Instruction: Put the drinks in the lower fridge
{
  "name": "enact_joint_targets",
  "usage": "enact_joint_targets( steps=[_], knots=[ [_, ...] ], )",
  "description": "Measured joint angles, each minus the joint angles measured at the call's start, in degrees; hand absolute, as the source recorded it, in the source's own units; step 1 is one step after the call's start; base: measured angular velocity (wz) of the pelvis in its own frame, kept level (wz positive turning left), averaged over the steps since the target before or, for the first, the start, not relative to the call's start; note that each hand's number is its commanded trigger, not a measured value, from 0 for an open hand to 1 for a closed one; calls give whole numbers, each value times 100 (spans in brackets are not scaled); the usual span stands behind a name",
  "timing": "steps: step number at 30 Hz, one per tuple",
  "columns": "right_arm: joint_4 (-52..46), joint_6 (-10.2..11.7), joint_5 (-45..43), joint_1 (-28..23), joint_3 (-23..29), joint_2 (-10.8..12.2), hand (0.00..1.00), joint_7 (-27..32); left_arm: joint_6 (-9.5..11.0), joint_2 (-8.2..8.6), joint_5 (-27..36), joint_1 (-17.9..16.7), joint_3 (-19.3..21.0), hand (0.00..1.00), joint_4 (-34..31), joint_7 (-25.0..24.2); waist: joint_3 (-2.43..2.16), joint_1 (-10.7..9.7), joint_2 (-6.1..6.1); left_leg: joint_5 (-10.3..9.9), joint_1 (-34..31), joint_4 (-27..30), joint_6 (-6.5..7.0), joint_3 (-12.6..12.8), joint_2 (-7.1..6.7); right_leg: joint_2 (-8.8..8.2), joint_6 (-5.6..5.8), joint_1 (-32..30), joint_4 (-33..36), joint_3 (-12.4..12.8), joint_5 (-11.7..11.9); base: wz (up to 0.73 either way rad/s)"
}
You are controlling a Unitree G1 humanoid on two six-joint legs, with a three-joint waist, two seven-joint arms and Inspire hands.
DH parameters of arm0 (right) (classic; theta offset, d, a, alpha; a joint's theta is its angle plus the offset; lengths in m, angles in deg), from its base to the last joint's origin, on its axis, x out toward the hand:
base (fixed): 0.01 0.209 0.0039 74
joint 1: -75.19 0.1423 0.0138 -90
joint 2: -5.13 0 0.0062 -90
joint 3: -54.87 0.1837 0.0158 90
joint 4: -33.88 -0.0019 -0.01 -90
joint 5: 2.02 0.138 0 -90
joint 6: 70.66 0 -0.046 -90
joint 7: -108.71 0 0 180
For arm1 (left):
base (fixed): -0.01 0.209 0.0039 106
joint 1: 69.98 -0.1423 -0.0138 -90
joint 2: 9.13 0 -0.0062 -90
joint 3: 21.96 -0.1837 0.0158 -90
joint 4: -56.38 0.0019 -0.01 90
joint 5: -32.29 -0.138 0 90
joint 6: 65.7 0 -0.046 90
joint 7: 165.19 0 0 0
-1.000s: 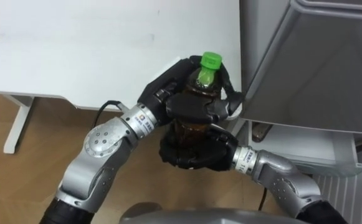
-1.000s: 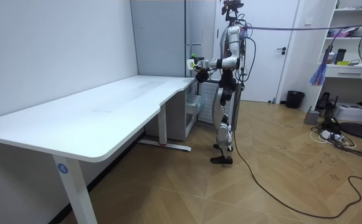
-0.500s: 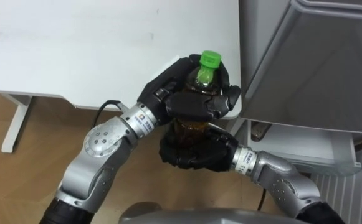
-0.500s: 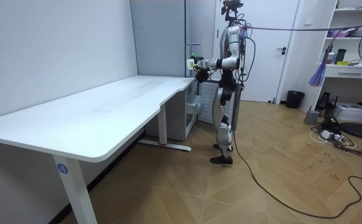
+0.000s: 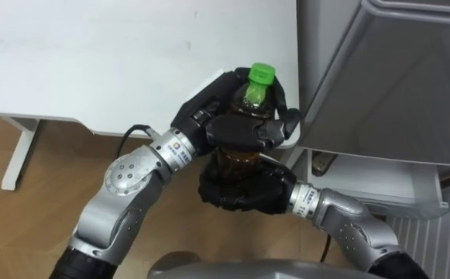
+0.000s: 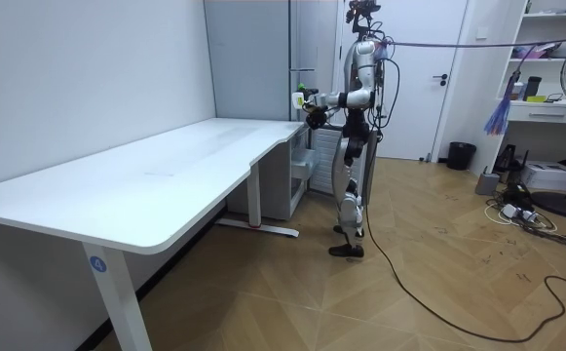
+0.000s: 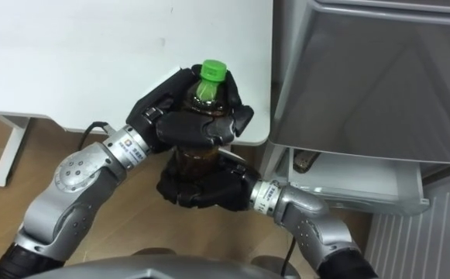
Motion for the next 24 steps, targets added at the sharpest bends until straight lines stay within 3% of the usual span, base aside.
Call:
enact_joint_targets(
  steps=[17,18,19,24],
  knots=[
    [1,-28,11,-38,58,28,100,-160,0,26,59,0,1,0,0,-17,0,7,19,0,-2,0,0,-1,1,-1,0,-1,0,-8,0,0],
    [1,-28,11,-37,59,28,100,-164,-1,30,59,0,1,68,0,-17,0,8,23,0,-3,0,0,0,1,0,0,-1,0,-8,0,0],
    [1,-28,11,-38,60,28,100,-166,0,31,59,0,1,100,0,-17,0,8,24,0,-3,0,0,0,1,0,0,-1,0,-8,0,0],
    [1,-28,14,-42,60,31,100,-172,-1,33,59,0,1,100,0,-16,0,17,22,0,2,-4,0,-1,1,0,0,-4,1,2,0,0]
  ],
)
